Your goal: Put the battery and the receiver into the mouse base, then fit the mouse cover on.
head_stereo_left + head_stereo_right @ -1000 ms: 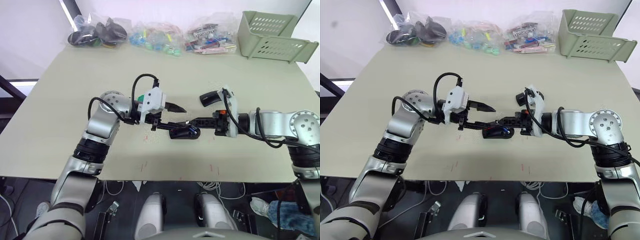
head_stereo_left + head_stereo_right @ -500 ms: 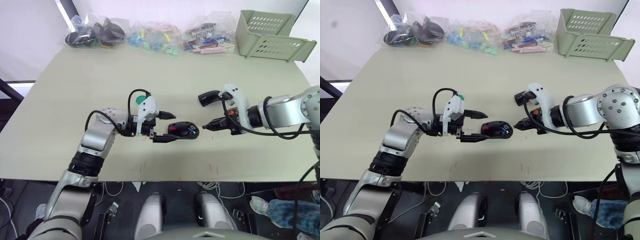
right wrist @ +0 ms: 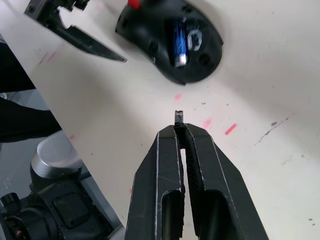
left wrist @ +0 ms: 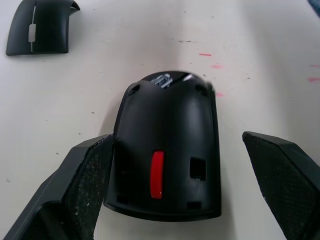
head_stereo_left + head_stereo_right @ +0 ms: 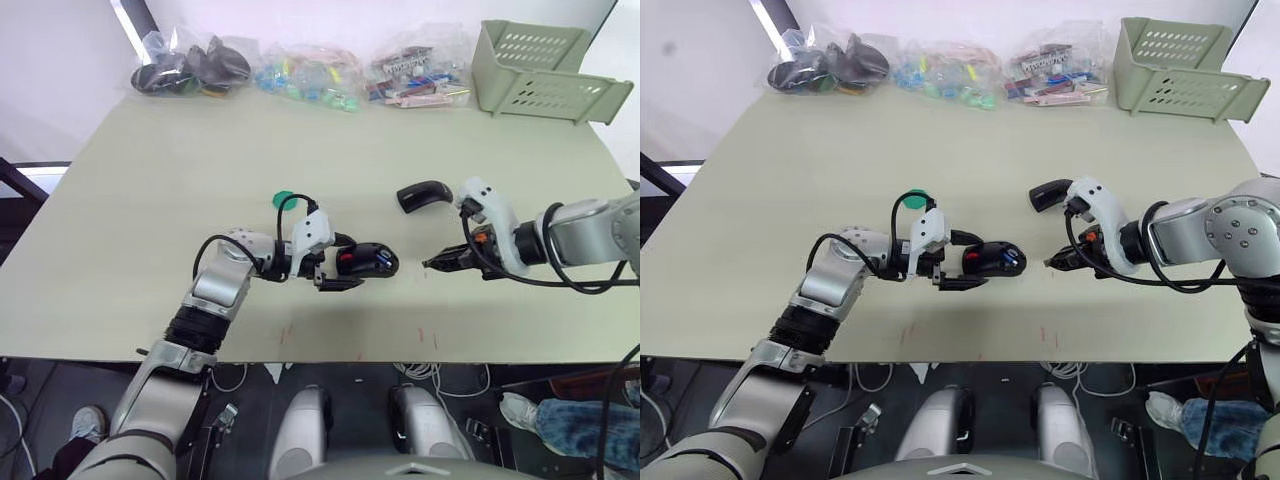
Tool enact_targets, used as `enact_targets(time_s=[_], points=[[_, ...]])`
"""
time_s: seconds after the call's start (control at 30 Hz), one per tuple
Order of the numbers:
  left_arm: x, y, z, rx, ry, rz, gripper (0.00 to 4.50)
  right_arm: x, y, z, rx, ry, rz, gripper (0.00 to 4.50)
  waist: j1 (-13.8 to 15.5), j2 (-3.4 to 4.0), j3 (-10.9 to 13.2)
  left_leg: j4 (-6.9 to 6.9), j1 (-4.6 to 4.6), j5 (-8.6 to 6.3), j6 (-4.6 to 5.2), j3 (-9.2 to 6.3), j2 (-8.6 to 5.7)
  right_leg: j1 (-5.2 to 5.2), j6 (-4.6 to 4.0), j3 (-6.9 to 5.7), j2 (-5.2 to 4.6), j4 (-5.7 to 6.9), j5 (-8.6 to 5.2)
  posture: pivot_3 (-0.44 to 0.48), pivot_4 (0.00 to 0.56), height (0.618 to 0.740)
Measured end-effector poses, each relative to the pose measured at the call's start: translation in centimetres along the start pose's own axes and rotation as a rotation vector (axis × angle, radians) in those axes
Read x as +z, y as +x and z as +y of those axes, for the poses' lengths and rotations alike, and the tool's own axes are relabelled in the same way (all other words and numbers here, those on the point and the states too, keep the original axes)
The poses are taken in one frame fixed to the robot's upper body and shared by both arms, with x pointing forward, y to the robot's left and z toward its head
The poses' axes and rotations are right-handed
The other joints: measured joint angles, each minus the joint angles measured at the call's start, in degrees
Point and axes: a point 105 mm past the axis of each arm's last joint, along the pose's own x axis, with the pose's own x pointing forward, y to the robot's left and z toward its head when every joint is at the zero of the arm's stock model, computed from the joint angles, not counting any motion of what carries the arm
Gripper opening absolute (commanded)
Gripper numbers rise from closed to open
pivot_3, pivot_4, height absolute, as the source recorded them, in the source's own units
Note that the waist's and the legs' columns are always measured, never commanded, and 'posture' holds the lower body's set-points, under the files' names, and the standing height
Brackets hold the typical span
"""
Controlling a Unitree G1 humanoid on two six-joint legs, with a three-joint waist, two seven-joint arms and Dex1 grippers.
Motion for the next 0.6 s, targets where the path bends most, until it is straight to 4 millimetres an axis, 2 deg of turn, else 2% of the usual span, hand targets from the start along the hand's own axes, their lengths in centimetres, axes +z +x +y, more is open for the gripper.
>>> enact_targets(time_s=[0.37, 0.6], points=[[0.7, 1.3, 0.0, -0.043, 0.031, -0.029, 4.39, -0.2, -1.0, 0.1, -0.021, -0.009, -0.036, 0.00, 0.59, 0.00, -0.01, 0.02, -0.01, 0.00, 0.00, -0.01, -0.02, 0.00, 0.00, 0.01, 0.00, 0.02, 0.00, 0.000, 0.150, 0.740], [0.6, 1.2, 0.0, -0.061, 0.031, -0.023, 4.39, -0.6, -0.7, 0.2, -0.013, -0.001, -0.022, 0.00, 0.38, 0.00, -0.01, 0.00, 0.02, 0.00, 0.00, -0.04, 0.00, -0.02, -0.01, 0.01, 0.14, 0.06, 0.00, 0.000, 0.150, 0.740]])
